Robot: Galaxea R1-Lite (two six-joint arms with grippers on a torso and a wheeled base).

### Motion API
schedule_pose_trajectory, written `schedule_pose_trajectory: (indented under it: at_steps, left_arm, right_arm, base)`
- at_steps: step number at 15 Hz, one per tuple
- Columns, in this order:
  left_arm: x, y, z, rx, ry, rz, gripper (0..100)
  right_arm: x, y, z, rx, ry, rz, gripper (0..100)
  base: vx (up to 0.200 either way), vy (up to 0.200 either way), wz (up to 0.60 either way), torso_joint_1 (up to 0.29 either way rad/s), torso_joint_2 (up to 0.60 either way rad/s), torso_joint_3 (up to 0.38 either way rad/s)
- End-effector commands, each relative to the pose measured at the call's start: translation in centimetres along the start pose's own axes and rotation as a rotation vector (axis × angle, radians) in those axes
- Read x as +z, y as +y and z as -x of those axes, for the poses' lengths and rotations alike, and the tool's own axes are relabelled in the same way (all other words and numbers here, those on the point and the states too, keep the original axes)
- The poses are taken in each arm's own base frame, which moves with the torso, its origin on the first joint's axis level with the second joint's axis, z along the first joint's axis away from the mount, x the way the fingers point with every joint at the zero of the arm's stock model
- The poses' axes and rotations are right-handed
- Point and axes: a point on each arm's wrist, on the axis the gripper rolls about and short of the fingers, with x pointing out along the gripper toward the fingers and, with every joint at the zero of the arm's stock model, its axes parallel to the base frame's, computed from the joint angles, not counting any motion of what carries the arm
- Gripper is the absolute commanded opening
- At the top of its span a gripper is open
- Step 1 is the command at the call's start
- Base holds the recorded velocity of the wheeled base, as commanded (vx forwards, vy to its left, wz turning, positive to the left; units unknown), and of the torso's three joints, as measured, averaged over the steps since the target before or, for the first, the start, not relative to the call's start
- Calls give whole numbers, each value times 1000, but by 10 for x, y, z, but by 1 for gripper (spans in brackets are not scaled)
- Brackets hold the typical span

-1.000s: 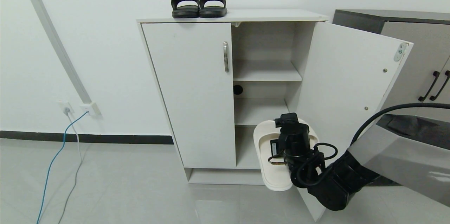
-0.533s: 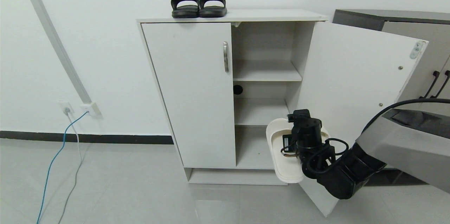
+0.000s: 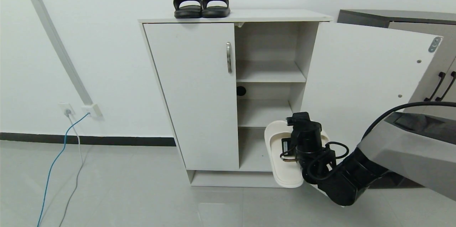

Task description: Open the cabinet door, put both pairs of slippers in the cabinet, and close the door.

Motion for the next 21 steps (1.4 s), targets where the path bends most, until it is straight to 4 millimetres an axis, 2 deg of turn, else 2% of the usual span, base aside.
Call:
schedule_pose_trajectory:
  at_steps: [1,4,7,16,21]
  left_arm:
    - [0,0,0,-1,2,0,0]
    - [0,0,0,-1,2,0,0]
    - [0,0,0,-1,2,0,0]
    - [0,0,0,-1,2,-1,0]
    - [0,0,0,1,2,0,0]
  right_arm:
    - [-1,18,12,54,-11,-2,0]
    - [-9,47,18,114,-29,-20,0]
    - [-23,57,10,115,-13,-41,0]
    - [-37,63,1,105,2,-32,0]
    - [-40,63,-1,103,6,-29,0]
  base:
    - [0,0,0,0,0,0]
    - [0,0,0,0,0,0]
    - [0,0,0,0,0,0]
    - [0,0,0,0,0,0]
    - [0,0,0,4,1,-153]
